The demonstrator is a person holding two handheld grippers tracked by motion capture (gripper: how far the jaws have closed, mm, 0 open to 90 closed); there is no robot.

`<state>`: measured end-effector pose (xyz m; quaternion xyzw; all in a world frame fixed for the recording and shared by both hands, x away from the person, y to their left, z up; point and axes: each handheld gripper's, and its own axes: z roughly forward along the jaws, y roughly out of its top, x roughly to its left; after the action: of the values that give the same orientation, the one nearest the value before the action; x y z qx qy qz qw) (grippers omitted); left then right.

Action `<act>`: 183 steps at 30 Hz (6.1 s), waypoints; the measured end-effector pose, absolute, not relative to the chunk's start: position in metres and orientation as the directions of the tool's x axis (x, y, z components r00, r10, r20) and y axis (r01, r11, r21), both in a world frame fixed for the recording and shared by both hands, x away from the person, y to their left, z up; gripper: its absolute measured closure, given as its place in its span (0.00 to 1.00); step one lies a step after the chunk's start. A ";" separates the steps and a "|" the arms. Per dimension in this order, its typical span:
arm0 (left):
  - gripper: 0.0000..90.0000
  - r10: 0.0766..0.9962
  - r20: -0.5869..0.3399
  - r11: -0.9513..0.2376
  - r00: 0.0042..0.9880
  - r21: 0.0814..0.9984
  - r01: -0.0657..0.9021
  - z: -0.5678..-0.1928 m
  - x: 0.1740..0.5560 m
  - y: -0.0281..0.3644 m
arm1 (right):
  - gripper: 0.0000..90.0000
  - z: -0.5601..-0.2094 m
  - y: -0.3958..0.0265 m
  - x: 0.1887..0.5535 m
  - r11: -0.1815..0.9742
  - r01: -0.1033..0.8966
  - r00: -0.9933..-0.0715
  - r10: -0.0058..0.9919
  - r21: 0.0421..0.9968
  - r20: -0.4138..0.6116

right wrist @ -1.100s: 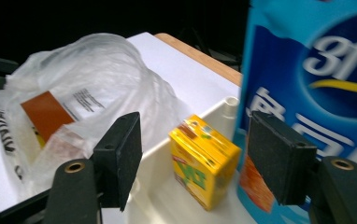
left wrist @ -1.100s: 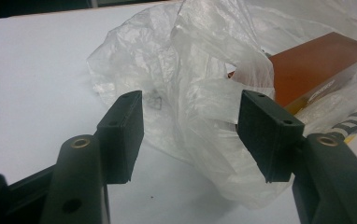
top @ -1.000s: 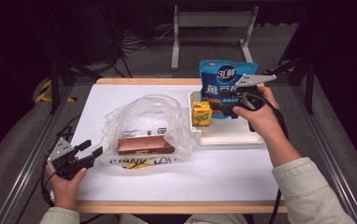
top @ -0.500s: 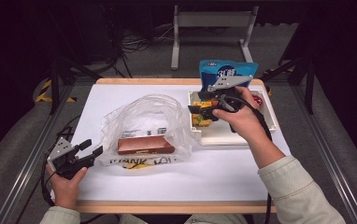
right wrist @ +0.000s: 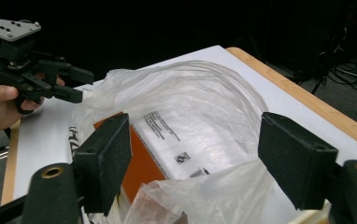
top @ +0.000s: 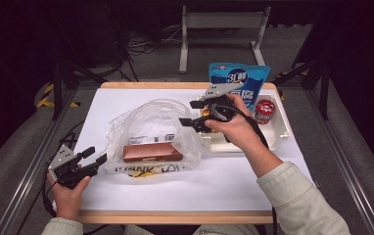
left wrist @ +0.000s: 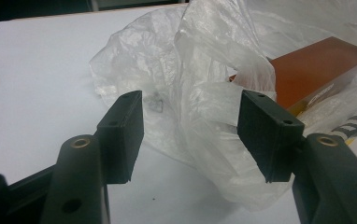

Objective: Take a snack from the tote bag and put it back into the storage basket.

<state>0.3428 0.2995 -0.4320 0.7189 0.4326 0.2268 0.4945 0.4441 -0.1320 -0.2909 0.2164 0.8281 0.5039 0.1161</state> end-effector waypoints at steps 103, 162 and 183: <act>0.46 0.866 -0.100 -0.127 0.490 0.904 0.408 -0.435 0.325 0.316 | 0.15 -0.413 -0.012 0.465 0.735 0.219 -0.966 0.254 0.642 0.040; 0.46 0.865 -0.106 -0.124 0.491 0.902 0.414 -0.435 0.325 0.316 | 0.47 -0.368 -0.014 0.453 0.756 0.037 -0.991 0.114 0.654 -0.076; 0.46 0.863 -0.107 -0.123 0.493 0.902 0.413 -0.435 0.327 0.315 | 0.47 -0.324 -0.015 0.440 0.706 -0.012 -0.990 0.093 0.708 -0.110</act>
<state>0.3266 0.3150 -0.4347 0.7129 0.4475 0.2309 0.4880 0.4400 -0.0155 -0.3238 0.0217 0.9210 0.3829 0.0686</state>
